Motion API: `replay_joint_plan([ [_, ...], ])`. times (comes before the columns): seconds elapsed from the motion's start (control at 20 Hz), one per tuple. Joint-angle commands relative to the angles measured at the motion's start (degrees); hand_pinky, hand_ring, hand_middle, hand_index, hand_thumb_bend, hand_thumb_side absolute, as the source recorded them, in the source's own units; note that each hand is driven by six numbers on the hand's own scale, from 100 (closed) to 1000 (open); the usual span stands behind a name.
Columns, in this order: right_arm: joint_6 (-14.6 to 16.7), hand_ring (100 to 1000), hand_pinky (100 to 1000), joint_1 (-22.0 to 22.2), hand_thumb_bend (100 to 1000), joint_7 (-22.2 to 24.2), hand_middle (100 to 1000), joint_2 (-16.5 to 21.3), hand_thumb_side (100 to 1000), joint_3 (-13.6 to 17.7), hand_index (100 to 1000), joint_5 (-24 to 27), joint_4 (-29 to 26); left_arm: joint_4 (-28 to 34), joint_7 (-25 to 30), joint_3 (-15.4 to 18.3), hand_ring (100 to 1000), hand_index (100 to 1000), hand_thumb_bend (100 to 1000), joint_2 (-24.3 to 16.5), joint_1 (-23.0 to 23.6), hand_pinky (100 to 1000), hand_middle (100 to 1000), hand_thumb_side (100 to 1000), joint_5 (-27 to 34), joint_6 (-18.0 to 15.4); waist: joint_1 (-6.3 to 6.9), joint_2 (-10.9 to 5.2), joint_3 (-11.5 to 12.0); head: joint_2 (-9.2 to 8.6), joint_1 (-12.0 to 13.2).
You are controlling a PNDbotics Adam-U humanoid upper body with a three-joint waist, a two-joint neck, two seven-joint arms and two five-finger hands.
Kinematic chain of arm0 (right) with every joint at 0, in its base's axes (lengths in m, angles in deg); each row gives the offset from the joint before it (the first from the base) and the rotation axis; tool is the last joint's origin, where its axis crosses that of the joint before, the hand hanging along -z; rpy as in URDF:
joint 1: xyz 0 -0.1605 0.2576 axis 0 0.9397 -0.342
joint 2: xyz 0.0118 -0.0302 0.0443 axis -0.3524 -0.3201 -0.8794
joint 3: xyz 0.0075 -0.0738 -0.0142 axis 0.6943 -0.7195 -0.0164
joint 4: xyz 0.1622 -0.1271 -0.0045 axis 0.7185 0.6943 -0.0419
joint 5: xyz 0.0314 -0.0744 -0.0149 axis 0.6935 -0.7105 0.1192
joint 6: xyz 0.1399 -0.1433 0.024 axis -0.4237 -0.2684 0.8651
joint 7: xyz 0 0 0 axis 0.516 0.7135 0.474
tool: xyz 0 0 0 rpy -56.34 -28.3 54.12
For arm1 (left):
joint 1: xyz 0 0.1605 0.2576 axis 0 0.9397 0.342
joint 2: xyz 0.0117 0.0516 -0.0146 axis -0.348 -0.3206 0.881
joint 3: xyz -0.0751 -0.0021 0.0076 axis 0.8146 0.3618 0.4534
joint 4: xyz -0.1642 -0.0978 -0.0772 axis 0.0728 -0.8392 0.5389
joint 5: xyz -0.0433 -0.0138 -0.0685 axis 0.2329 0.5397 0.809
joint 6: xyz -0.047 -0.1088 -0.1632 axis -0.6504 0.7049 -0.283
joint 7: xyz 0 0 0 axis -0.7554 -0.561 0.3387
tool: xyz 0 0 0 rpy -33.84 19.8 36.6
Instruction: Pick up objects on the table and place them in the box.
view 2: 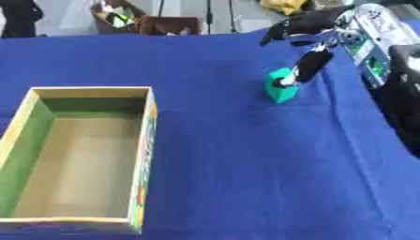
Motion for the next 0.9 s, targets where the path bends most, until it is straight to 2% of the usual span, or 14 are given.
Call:
replay_joint_plan([
  [0.05, 11.52, 952, 821, -0.79, 371, 12.53, 950, 2.18, 598, -0.13, 1000, -0.15, -1.14, 1.07, 0.27, -0.26, 358, 503, 100, -0.94, -0.42, 100, 421, 887, -0.03, -0.01, -0.2, -0.97, 0.03, -0.51, 0.13],
  [0.25, 11.75, 916, 812, -0.43, 391, 13.66, 958, 3.9, 598, -1.33, 1000, -0.38, -3.84, 1.07, 0.45, -0.26, 358, 503, 100, -1.06, -0.38, 100, 421, 884, -0.18, 0.06, -0.41, -0.86, -0.02, -0.42, 0.31],
  [0.5, 11.82, 862, 801, 0.07, 436, 13.81, 966, 5.36, 613, -2.79, 1000, -5.21, -5.25, 1.07, 0.64, -0.29, 358, 503, 100, -1.16, -0.36, 100, 422, 883, -0.37, 0.04, -0.61, -0.8, 0.2, -0.55, 0.26],
  [0.7, 12.11, 869, 805, 1.01, 441, 13.81, 961, 6.26, 625, -3.45, 1000, -8.43, -5.23, 1.07, 0.72, -0.32, 358, 502, 100, -1.18, -0.45, 100, 422, 880, -0.45, 0.03, -0.73, -0.54, 0.41, -0.76, 0.24],
  [0.9, 12.08, 883, 800, 1.31, 437, 13.58, 954, 6.33, 616, -3.39, 1000, -9.61, -4.62, 1.07, 0.9, -0.39, 358, 502, 100, -1.12, -0.51, 100, 423, 879, -0.56, -0.04, -0.76, -0.21, 0.64, -0.85, -0.32],
])
